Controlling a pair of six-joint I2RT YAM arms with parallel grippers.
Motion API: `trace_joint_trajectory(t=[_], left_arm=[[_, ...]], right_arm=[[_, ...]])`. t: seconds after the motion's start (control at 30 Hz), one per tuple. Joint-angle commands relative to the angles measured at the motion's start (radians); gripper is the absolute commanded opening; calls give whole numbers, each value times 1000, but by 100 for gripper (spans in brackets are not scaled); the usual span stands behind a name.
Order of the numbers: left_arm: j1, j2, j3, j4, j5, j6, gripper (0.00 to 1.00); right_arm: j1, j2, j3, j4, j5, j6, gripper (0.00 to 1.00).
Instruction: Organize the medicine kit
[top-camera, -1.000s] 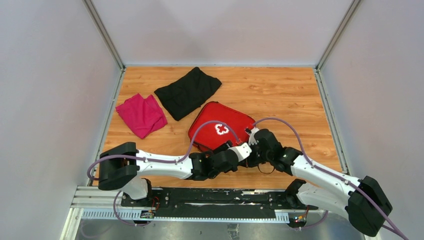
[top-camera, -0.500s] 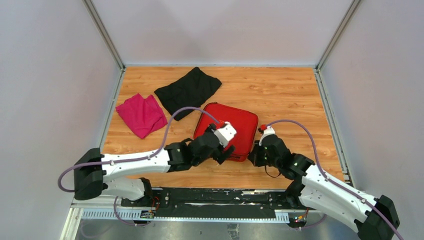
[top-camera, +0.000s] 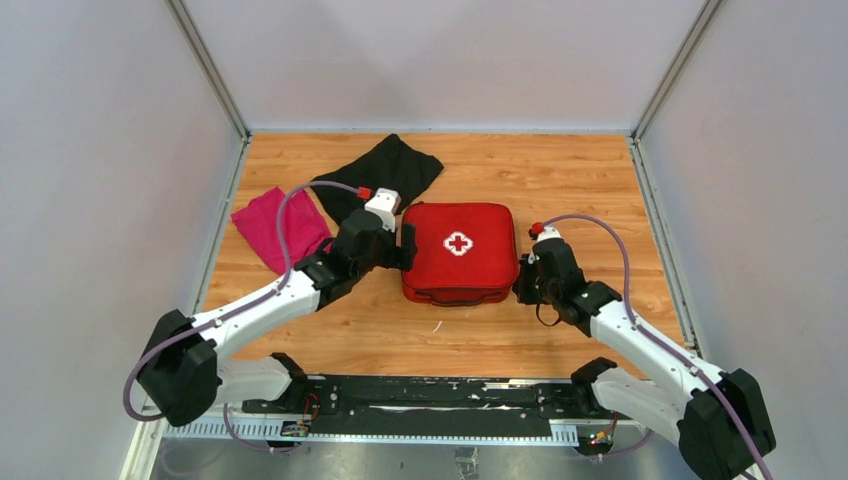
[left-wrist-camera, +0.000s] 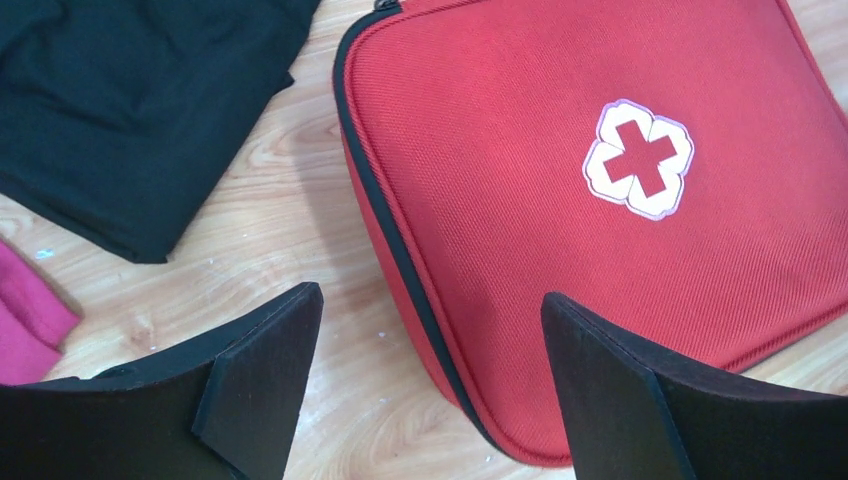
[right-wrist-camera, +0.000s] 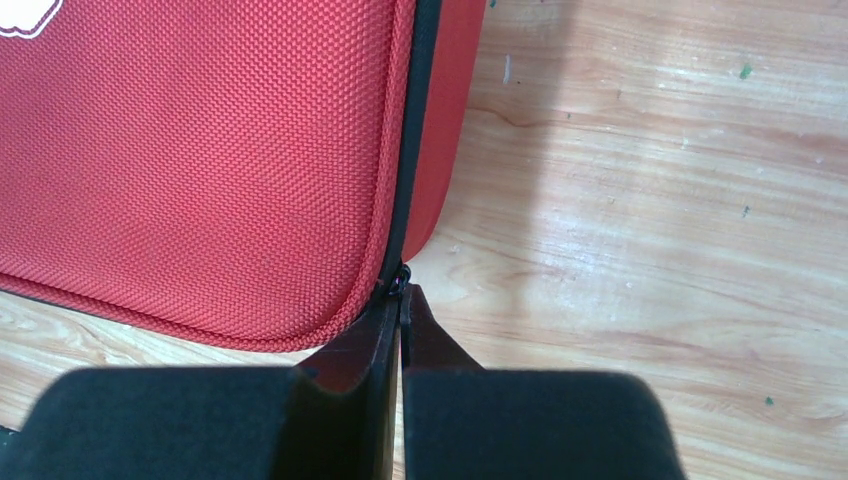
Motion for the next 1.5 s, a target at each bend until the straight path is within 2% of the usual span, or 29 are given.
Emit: trace_joint_trajectory(t=[0.0, 0.2, 0.43, 0.6, 0.83, 1.0, 1.17, 1.33, 1.37, 1.47], left_arm=[[88, 49, -19, 105, 126, -125, 85], [229, 180, 24, 172, 240, -219, 77], [245, 280, 46, 204, 308, -248, 57], [246, 271, 17, 219, 312, -254, 42], [245, 207, -65, 220, 341, -261, 12], [245, 125, -156, 217, 367, -279, 1], [246, -37, -277, 204, 362, -328, 0], [245, -249, -355, 42, 290, -340, 0], [245, -307, -366, -21, 272, -340, 4], [245, -425, -358, -138, 227, -325, 28]], right_arm=[[-16, 40, 45, 11, -83, -56, 0], [-16, 46, 41, 11, -111, -61, 0], [-18, 39, 42, 5, -112, -75, 0], [-18, 47, 49, 5, -126, -77, 0], [-17, 93, 74, 27, -121, -113, 0], [-20, 147, 113, 40, -141, -159, 0], [-32, 219, 167, 64, -179, -243, 0], [-56, 341, 237, 94, -227, -311, 0], [-66, 377, 263, 92, -244, -330, 0], [-83, 448, 326, 62, -255, -361, 0]])
